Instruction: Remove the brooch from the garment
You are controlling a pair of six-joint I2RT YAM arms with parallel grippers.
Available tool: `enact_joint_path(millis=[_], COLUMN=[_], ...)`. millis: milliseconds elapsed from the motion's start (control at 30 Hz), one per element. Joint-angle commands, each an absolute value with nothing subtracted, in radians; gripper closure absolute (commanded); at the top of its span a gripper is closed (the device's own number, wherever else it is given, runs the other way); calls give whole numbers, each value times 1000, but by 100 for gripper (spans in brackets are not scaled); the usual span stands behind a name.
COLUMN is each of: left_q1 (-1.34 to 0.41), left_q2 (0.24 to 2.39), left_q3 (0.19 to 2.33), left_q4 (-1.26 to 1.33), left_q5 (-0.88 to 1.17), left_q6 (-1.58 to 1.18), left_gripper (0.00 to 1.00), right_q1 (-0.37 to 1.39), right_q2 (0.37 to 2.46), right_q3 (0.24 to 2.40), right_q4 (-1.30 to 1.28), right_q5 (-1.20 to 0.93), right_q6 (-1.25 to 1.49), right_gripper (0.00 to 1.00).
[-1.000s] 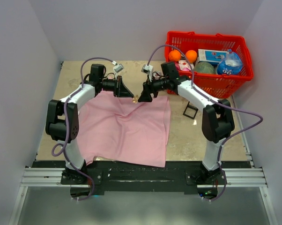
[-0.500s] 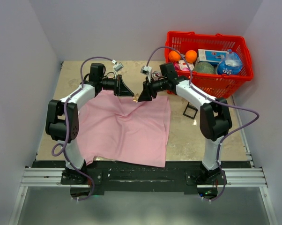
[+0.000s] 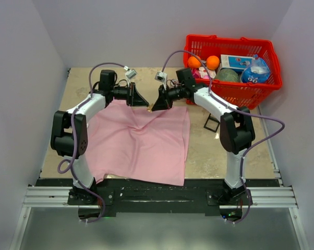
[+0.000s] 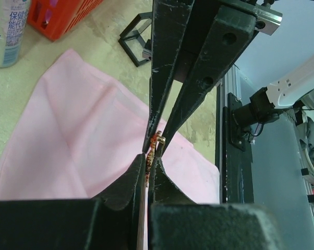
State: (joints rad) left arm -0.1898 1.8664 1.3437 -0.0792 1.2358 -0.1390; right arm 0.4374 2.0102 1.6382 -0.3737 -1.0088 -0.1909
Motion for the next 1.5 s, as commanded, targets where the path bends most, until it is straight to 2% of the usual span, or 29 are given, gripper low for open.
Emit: enact_joint_path(millis=[0, 33, 133, 300, 400, 533, 800, 1067, 1233, 1467], left_q1=[-190, -190, -180, -94, -87, -87, -78, -35, 0, 100], left_q2=[1856, 1855, 1830, 1781, 1813, 1928, 2140, 2264, 2350, 2398], left_q3=[1361, 1377, 1387, 1310, 1328, 1454, 1667, 1784, 1868, 1945], left_q4=[-103, -173, -286, -296, -301, -346, -359, -399, -397, -367], left_q5=[1212, 1150, 973, 793, 681, 462, 278, 164, -44, -163], left_q6=[-112, -83, 44, 97, 129, 147, 227, 290, 336, 386], left_gripper=[96, 84, 71, 66, 68, 78, 81, 84, 93, 96], right_q1=[436, 434, 425, 408, 405, 403, 405, 403, 396, 380], right_q2=[2010, 2003, 1959, 1862, 1810, 1761, 1686, 1632, 1628, 1626], right_q3=[1690, 1684, 1651, 1566, 1542, 1531, 1471, 1419, 1417, 1417], right_q4=[-345, -347, -351, -390, -423, -454, -448, -459, -495, -499], right_q5=[-993, -973, -914, -844, -807, -767, -723, -640, -600, -586], right_q6=[-195, -193, -193, -230, -287, -350, -362, -383, -423, -422], right_gripper=[100, 100, 100, 100, 100, 100, 100, 100, 100, 100])
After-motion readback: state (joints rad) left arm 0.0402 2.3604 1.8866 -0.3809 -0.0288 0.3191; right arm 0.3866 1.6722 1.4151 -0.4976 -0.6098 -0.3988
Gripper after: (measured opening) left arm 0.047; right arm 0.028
